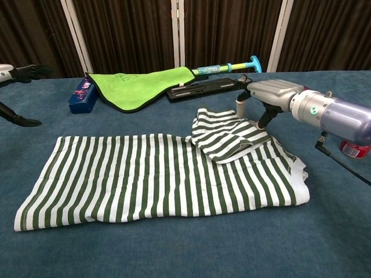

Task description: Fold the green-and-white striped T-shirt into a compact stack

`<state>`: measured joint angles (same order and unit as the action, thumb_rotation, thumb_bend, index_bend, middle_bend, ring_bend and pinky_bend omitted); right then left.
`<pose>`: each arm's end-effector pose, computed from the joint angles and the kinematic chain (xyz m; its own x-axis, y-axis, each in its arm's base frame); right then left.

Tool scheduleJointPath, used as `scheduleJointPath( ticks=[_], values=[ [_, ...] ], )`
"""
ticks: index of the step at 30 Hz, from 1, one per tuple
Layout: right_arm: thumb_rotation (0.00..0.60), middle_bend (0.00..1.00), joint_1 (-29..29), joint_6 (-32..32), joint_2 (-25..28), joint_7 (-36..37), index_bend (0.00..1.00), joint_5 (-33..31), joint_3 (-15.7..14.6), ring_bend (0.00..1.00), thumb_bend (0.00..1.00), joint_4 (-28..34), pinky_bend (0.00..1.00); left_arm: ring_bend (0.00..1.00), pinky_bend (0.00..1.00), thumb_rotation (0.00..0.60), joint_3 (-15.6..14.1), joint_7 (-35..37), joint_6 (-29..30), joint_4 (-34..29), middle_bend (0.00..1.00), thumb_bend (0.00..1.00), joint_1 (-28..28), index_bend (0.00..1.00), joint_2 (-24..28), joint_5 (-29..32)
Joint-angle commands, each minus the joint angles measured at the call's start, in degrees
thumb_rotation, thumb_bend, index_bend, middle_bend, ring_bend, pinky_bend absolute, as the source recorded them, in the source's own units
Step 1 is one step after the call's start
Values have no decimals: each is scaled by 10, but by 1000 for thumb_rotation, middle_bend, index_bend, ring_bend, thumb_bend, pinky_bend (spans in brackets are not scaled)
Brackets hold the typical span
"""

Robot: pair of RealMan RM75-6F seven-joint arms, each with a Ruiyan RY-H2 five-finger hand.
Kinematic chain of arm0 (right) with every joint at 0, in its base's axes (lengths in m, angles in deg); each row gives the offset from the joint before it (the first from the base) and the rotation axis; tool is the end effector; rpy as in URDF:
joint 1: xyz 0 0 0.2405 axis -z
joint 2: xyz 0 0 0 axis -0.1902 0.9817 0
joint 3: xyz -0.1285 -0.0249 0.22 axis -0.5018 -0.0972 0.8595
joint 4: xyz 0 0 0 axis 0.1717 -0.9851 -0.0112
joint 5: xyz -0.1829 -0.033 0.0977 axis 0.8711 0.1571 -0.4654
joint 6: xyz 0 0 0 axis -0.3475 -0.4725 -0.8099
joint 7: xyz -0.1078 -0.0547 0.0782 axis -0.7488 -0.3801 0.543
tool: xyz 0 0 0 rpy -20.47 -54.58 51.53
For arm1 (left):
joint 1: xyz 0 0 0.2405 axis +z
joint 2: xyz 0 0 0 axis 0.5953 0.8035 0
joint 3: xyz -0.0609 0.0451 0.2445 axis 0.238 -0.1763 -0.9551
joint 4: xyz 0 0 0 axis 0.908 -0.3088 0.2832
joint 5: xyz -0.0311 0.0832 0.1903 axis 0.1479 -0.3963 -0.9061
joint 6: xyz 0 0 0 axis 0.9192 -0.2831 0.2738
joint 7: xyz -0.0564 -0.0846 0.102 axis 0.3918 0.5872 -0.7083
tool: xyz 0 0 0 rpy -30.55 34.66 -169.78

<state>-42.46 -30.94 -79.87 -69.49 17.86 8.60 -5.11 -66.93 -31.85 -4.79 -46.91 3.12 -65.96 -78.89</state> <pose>-0.1815 -0.4437 -0.0546 0.5052 -0.1940 0.8409 -0.8235 -0.3997 0.4025 -0.2856 0.3615 0.0636 0.1766 0.2419 0.9541 0.9757 -0.1710 -0.1372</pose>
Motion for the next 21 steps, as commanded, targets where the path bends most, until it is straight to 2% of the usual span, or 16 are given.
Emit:
scheduleJointPath(
  ticks=[1, 6, 10, 15, 21],
  values=[
    [600, 0, 4, 3, 16, -1, 2, 1, -4, 0, 161, 27, 0, 0, 0, 600, 1, -8, 5, -12, 0, 199, 4, 0, 7, 3],
    [600, 0, 21, -21, 56, -31, 0, 5, -9, 0, 157, 95, 0, 0, 0, 600, 0, -14, 14, -33, 0, 199, 13, 0, 21, 4],
    [600, 0, 44, -52, 110, -70, 0, 6, -12, 0, 155, 189, 0, 0, 0, 600, -5, -24, 31, -66, 0, 199, 30, 0, 44, 5],
    [600, 0, 68, -69, 195, -145, 0, -14, -4, 0, 155, 330, 0, 0, 0, 600, -14, -98, 50, -134, 0, 199, 59, 0, 91, 25],
    [600, 0, 87, -59, 287, -235, 0, -55, 4, 0, 140, 477, 0, 0, 0, 600, -13, -181, 116, -228, 0, 200, 105, 0, 142, 49]
  ],
)
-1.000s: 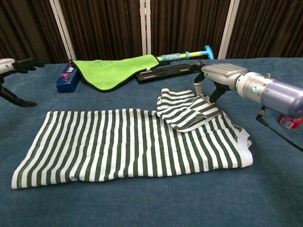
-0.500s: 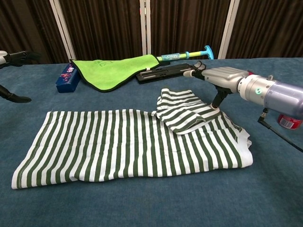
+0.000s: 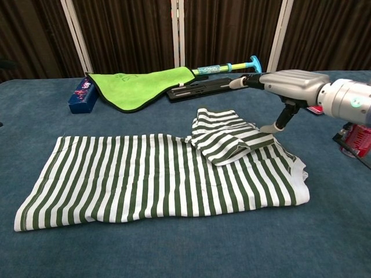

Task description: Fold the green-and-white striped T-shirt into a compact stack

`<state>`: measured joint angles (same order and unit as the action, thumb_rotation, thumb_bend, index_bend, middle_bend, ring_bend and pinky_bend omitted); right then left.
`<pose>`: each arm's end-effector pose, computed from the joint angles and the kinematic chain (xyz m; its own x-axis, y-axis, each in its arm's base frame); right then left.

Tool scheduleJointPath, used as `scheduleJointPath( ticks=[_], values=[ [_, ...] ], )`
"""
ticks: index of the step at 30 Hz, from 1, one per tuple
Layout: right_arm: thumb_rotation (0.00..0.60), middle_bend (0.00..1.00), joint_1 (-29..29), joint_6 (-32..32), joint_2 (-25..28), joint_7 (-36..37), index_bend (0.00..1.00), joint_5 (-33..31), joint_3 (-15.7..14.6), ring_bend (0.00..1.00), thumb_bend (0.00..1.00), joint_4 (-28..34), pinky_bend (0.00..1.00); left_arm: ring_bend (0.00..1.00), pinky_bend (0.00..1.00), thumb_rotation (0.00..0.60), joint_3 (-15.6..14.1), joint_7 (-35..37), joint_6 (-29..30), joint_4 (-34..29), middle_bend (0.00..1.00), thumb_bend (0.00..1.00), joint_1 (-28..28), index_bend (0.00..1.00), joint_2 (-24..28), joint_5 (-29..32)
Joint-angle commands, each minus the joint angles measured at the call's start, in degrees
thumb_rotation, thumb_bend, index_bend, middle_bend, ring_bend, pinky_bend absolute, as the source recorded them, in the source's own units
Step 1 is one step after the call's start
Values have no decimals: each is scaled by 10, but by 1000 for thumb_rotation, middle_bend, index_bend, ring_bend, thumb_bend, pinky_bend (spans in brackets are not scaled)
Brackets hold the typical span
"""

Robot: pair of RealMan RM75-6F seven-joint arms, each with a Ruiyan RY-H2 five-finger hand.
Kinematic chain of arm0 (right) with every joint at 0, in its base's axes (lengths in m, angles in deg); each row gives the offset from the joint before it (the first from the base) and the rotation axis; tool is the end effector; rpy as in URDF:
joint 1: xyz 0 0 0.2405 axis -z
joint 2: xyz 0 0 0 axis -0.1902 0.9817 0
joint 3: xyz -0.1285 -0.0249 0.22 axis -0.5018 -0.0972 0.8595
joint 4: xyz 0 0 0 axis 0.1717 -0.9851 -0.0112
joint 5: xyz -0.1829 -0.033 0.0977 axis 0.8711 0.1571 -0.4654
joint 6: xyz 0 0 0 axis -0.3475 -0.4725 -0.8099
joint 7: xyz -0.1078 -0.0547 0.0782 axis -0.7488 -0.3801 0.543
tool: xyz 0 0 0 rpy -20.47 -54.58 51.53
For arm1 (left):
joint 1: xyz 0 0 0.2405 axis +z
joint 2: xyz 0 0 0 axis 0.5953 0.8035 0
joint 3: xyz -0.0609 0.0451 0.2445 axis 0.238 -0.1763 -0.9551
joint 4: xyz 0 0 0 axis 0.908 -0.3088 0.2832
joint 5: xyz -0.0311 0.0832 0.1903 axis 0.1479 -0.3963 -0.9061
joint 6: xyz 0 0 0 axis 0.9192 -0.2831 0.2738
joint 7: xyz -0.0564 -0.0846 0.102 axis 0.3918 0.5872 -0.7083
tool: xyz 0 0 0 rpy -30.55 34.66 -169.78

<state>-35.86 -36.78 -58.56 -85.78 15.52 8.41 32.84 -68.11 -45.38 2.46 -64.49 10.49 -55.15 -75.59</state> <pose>-0.1716 -0.3931 -0.0001 0.5133 -0.1803 0.8390 -0.7845 -0.4949 0.3736 -0.2923 0.3082 0.1060 0.2580 0.1787 0.9495 0.9631 -0.1256 -0.2381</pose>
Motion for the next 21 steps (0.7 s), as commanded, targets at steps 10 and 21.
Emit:
scheduleJointPath(
  ticks=[10, 21],
  values=[
    [600, 0, -3, 38, 103, -148, 0, -83, 27, 0, 116, 158, 0, 0, 0, 600, -6, -106, 119, -135, 0, 200, 83, 0, 68, 24],
    [600, 0, -113, 152, -17, -156, 95, -163, 80, 0, 123, -17, 0, 0, 0, 600, 6, -137, 108, -116, 0, 199, 84, 0, 59, 39]
  ],
)
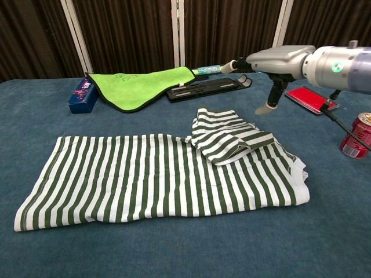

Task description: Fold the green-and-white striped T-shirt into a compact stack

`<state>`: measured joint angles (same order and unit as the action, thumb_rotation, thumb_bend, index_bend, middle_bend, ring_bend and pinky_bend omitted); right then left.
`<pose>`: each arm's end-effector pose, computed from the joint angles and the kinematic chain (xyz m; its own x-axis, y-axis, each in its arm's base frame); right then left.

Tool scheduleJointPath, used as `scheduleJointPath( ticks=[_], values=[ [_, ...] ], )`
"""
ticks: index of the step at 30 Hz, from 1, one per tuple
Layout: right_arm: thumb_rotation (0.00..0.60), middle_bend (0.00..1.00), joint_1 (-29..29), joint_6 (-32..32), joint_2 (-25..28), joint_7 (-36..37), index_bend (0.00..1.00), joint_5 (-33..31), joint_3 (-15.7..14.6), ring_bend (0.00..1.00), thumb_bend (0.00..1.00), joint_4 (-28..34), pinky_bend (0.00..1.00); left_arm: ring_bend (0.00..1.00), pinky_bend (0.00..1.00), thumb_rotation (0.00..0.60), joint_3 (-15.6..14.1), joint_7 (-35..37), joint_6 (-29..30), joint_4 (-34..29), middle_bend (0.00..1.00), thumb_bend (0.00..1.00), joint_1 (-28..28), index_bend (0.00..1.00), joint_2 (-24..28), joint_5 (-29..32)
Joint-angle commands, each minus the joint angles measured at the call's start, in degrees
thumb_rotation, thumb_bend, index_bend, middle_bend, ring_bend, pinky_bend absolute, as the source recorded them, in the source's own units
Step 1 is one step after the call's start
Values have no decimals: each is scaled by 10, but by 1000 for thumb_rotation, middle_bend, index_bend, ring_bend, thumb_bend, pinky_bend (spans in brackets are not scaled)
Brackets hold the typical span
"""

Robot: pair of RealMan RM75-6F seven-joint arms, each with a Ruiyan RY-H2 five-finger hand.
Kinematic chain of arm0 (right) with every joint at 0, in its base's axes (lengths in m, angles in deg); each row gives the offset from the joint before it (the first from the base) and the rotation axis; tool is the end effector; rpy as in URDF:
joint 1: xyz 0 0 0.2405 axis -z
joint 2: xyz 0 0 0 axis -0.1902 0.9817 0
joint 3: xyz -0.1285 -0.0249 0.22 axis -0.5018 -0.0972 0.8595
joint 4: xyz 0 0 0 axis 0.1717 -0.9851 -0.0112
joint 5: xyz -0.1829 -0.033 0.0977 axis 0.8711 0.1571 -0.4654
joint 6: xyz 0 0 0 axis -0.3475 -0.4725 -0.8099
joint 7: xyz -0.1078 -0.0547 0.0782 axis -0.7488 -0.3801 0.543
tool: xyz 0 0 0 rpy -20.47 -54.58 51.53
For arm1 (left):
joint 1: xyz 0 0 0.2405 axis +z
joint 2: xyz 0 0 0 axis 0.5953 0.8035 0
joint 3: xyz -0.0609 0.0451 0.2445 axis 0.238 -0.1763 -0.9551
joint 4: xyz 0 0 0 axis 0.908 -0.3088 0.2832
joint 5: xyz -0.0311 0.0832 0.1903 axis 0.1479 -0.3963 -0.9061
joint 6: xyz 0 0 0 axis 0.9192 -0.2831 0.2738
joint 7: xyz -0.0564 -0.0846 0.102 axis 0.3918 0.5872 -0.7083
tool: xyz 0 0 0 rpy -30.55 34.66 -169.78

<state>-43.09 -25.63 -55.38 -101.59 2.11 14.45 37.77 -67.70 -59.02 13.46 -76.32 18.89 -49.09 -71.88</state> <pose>-0.1244 -0.4272 0.0102 0.6116 -0.1852 0.7692 -0.7400 -0.4780 0.4733 -0.2986 0.2586 0.1458 0.3551 0.0417 0.9339 0.9348 -0.0019 -0.3553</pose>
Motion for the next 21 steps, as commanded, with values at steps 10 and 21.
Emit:
scheduleJointPath(
  ticks=[10, 21],
  values=[
    [600, 0, -140, 130, -185, 54, 222, -34, 42, 0, 158, -289, 0, 0, 0, 600, 13, -11, -21, 23, 0, 199, -4, 0, -14, 21],
    [600, 0, -181, 190, -269, 105, 327, -11, 31, 0, 180, -454, 0, 0, 0, 600, 18, -18, -42, 43, 0, 200, -8, 0, -27, 33]
  ],
)
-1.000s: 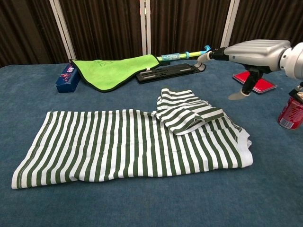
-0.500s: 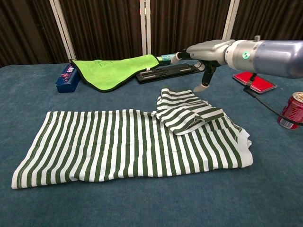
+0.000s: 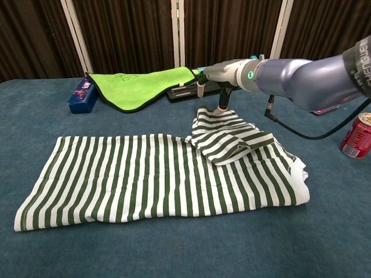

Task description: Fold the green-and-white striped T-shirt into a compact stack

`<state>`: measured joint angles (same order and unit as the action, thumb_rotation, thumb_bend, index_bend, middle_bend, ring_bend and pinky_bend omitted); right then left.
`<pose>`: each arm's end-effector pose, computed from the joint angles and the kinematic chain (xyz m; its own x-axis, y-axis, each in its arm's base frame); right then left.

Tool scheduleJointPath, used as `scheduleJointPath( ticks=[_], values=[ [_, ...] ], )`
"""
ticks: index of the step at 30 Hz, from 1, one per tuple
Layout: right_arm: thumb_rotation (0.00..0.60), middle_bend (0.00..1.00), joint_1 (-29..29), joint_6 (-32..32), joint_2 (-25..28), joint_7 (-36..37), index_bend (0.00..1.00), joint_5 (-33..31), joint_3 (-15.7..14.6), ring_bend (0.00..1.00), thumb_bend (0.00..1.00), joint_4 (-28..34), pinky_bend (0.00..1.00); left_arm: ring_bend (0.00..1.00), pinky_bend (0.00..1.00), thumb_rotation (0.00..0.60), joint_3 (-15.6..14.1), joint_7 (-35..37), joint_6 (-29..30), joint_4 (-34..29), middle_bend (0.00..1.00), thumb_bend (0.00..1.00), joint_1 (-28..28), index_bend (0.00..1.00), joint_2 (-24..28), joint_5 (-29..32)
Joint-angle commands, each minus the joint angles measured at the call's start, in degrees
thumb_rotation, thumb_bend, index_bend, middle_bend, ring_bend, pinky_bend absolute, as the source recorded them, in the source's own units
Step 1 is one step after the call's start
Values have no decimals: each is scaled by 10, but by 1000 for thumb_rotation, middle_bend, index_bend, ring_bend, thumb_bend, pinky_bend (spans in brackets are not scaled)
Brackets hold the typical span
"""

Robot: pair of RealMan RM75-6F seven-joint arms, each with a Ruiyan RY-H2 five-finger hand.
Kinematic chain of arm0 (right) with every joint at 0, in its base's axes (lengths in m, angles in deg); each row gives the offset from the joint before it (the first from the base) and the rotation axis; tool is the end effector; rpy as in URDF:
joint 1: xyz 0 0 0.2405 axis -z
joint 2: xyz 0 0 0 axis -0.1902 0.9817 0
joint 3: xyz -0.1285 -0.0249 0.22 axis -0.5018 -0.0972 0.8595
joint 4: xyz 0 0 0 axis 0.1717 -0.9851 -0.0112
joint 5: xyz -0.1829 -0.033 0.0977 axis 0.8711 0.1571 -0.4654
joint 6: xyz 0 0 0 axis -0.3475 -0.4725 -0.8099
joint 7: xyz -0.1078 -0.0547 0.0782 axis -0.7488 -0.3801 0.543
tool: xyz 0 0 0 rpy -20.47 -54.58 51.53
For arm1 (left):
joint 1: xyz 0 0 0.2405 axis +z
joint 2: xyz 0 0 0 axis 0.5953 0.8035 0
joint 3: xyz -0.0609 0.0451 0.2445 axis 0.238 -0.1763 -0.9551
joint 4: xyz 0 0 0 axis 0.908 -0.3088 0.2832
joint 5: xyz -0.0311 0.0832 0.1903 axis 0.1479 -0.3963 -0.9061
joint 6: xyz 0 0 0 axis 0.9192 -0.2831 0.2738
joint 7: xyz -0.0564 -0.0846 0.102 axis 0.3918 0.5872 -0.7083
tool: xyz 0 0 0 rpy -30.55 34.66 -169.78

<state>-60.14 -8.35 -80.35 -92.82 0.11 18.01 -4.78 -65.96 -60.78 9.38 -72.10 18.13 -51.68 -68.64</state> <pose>-0.0760 -0.4955 -0.0697 0.6415 -0.2671 0.7191 -0.7522 -0.4029 0.5214 -0.3127 0.2711 0.1370 0.3824 0.0718 0.9212 0.9211 0.0484 -0.3862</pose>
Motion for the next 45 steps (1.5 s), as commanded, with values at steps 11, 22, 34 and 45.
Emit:
scheduleJointPath(
  ticks=[11, 22, 34, 45],
  values=[
    [600, 0, -4, 15, -40, 81, 380, 50, -25, 0, 222, -68, 0, 0, 0, 600, 4, -4, -1, 3, 0, 201, 1, 0, -6, 0],
    [600, 0, -4, 19, -65, 127, 433, 82, -43, 0, 322, -112, 0, 0, 0, 600, 7, 4, -4, 8, 0, 200, 3, 0, -6, -4],
    [600, 0, -2, 16, -78, 165, 597, 105, -54, 0, 422, -133, 0, 0, 0, 600, 8, 9, -4, 12, 0, 200, 5, 0, -7, -9],
    [600, 0, 5, -15, -76, 189, 692, 122, -62, 0, 459, -128, 0, 0, 0, 600, 9, 10, -3, 9, 0, 200, 6, 0, -6, -14]
  ],
)
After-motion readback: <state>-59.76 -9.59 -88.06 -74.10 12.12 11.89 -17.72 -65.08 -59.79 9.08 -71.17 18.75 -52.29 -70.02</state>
